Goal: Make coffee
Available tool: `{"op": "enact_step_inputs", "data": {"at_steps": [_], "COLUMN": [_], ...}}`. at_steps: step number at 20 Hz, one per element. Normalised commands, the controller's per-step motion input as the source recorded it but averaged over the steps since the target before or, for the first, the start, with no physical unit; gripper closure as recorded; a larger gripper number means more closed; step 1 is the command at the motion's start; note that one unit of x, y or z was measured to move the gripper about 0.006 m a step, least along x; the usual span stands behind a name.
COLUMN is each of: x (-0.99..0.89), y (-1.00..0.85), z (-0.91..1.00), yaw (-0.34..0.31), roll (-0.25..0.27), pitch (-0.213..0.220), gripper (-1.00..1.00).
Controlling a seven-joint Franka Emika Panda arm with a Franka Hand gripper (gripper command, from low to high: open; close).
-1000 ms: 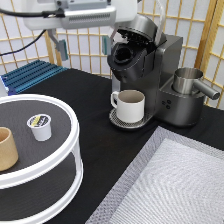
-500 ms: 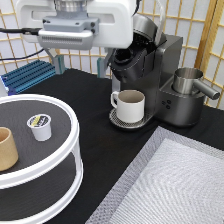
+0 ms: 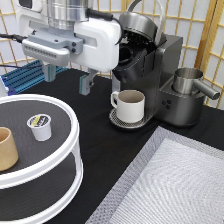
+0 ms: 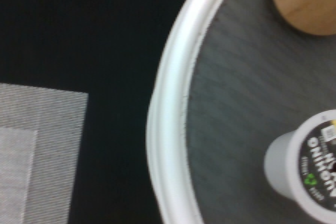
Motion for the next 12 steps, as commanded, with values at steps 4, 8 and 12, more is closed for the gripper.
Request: {"op": "enact_step_inputs", "data": {"at_steps": [4, 8, 12], "x": [-1.00, -0.98, -0.82], "y": [-0.21, -0.23, -0.22], "z": [-0.28, -0.44, -0.33], "yaw": [0.000, 0.000, 0.000], "roll": [-0.037, -0.016, -0.003], "pitch": [-0.108, -0.182, -0.190], "gripper": [-1.00, -1.00, -1.00]}}
